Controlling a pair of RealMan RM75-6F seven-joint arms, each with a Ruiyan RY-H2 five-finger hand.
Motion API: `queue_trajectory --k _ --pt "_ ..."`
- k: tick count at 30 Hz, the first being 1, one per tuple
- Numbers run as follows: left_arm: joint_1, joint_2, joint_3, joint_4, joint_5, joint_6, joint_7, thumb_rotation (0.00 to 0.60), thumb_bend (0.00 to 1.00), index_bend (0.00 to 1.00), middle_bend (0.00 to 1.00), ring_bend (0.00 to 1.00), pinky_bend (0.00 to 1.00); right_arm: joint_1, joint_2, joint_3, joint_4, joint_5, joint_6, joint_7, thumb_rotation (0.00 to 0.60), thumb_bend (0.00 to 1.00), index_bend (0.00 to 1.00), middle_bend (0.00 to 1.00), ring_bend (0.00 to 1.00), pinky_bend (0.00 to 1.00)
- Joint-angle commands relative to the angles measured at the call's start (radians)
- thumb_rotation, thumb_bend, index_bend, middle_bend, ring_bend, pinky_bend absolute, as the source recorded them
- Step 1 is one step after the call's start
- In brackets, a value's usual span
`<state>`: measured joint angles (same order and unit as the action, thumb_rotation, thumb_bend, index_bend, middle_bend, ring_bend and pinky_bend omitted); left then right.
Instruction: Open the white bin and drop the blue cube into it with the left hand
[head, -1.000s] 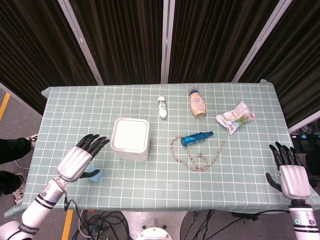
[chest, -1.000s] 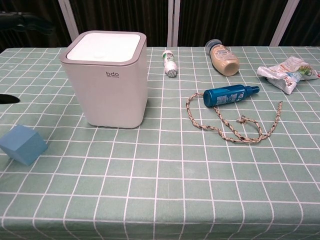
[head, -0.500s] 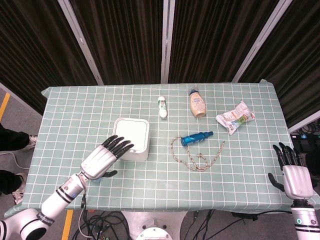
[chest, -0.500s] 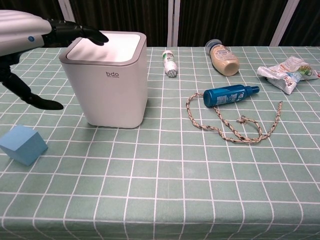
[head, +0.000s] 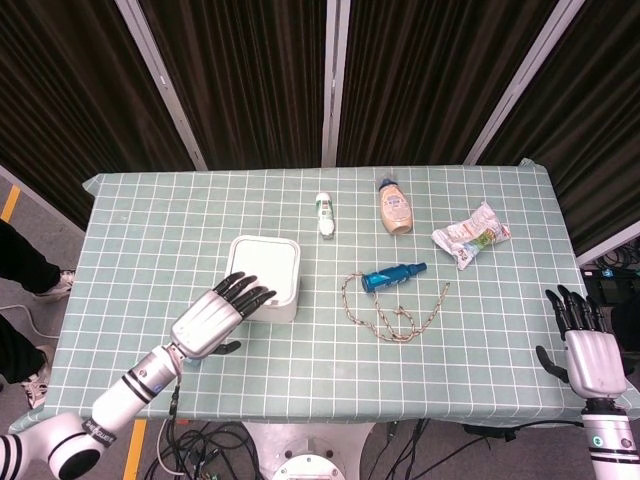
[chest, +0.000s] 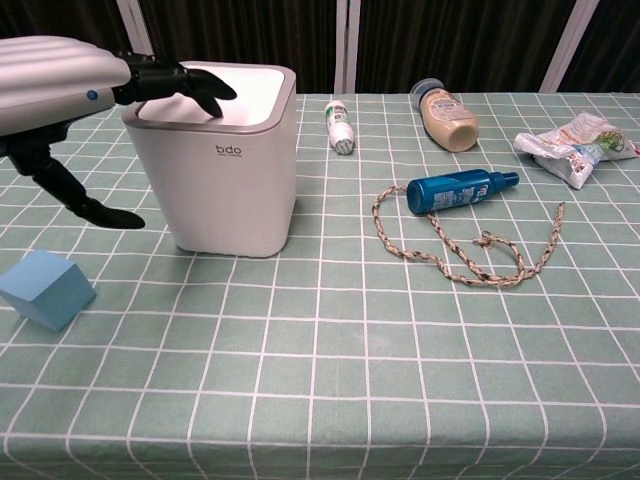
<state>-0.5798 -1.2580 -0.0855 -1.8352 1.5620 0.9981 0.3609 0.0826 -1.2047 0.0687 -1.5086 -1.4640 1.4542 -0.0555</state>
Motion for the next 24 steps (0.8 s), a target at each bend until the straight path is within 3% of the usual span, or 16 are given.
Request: queue_trajectory --k 1,7,12,17,24 --pt "-0.008 -0.003 0.006 0.007 -0.011 -0.009 0.005 0.6 0.14 0.07 0.19 0.06 0.12 0.0 -0.001 0.0 0.001 0.001 0.0 0.0 0.6 0.21 0.0 0.0 0.0 0.0" --pt "0.002 0.014 -0.009 -0.003 0.019 0.066 -0.003 0.6 0.14 0.07 0.16 0.06 0.12 -0.001 0.001 0.002 -0.001 0.002 0.001 0.0 0.6 0.21 0.0 0.0 0.0 0.0" --pt "0.049 0.064 -0.026 -0.045 0.056 0.195 0.017 0.6 0.14 0.07 0.1 0.06 0.12 -0.001 0.005 0.004 -0.008 0.0 0.006 -0.003 0.6 0.21 0.0 0.0 0.0 0.0" --pt "0.142 0.139 -0.036 -0.061 0.024 0.342 0.015 0.6 0.14 0.07 0.09 0.06 0.12 -0.003 0.011 0.004 -0.015 -0.003 0.013 -0.006 0.6 0.21 0.0 0.0 0.0 0.0" --pt "0.238 0.225 0.033 -0.057 -0.037 0.363 -0.072 0.6 0.14 0.08 0.12 0.06 0.14 0.001 0.008 0.007 -0.019 -0.001 0.008 -0.011 0.6 0.21 0.0 0.0 0.0 0.0"
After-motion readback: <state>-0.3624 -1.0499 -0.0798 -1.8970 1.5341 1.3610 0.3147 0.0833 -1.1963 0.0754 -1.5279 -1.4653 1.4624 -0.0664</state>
